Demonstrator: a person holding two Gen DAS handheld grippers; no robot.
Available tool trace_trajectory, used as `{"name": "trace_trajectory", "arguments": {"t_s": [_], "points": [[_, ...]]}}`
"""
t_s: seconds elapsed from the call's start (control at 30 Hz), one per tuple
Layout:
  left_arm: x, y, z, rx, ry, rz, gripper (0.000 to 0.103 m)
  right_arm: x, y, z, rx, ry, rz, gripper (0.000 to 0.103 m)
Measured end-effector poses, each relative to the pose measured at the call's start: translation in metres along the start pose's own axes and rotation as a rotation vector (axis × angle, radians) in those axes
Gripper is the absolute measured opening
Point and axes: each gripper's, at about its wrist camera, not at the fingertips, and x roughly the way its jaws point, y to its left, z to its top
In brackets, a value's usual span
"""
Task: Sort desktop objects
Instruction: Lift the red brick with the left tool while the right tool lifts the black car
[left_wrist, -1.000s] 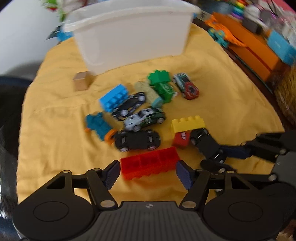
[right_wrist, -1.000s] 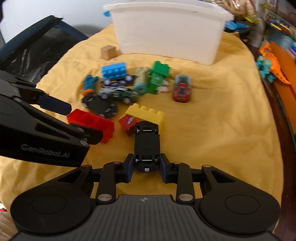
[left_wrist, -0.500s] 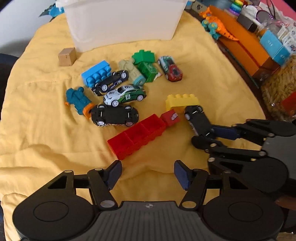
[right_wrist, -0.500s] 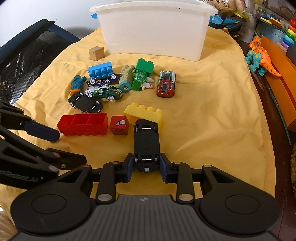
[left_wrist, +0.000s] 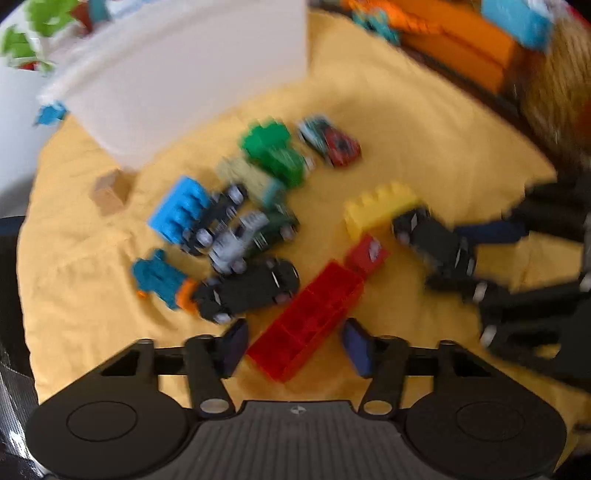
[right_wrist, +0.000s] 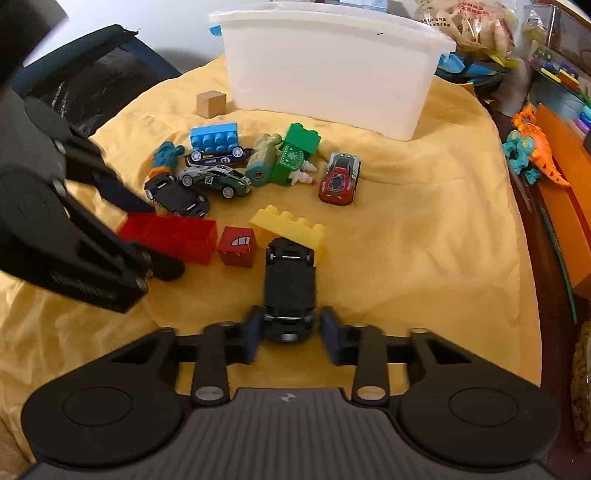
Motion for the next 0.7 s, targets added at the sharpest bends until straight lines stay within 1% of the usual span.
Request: {"name": "trace_trajectory", "arguments": {"t_s": [0.03,0.07,0.13,0.17,0.27,0.33,0.37,0.4,0.43,0.47,0.53,0.6,0.63,0.7], "points": [[-0.001,0.000,-0.001,-0.012,0.005,-0.010,0.049,-0.002,-0.002,-0.001,0.000,0.001,-0.002,0.033],[-0.003,0.001,-0.002,-0.035,0.013,-0.023,0.041,-0.003,-0.003,-0.002,-0.002,0.000,-0.007,0.033],[-0.007,0.002,-0.006,-0.104,0.016,-0.051,0.036,-0.004,-0.006,-0.006,0.003,-0.002,-0.011,0.033],[-0.009,-0.001,-0.008,-0.129,0.014,-0.045,0.033,-0.005,-0.008,-0.007,0.011,-0.002,-0.007,0.033],[-0.015,-0.016,-0.012,-0.151,-0.003,-0.006,0.031,-0.004,-0.009,-0.007,0.011,-0.004,0.000,0.033],[-0.019,-0.018,-0.011,-0.177,-0.023,-0.009,0.033,-0.004,-0.009,-0.006,0.006,-0.001,0.004,0.034],[-0.019,-0.017,-0.010,-0.186,-0.032,-0.007,0.038,-0.005,-0.010,-0.006,0.010,0.000,0.007,0.034],[-0.019,-0.016,-0.008,-0.190,-0.035,0.001,0.042,-0.004,-0.010,-0.006,0.017,-0.001,0.009,0.038],[-0.017,-0.015,-0.005,-0.192,-0.036,0.011,0.051,-0.004,-0.012,-0.005,0.030,-0.001,0.014,0.047],[-0.016,-0.014,-0.003,-0.195,-0.042,0.022,0.054,-0.004,-0.013,-0.005,0.043,-0.005,0.021,0.050],[-0.010,-0.011,0.000,-0.206,-0.053,0.026,0.053,-0.001,-0.015,-0.003,0.059,-0.005,0.031,0.051],[-0.001,-0.007,0.000,-0.243,-0.023,-0.005,0.034,0.002,-0.014,0.000,0.054,-0.007,0.029,0.051],[0.002,-0.007,0.000,-0.254,-0.012,-0.007,0.029,0.003,-0.014,0.000,0.048,-0.007,0.025,0.051],[0.002,-0.010,-0.002,-0.243,-0.018,0.007,0.029,0.005,-0.013,0.001,0.047,-0.009,0.019,0.051]]}}
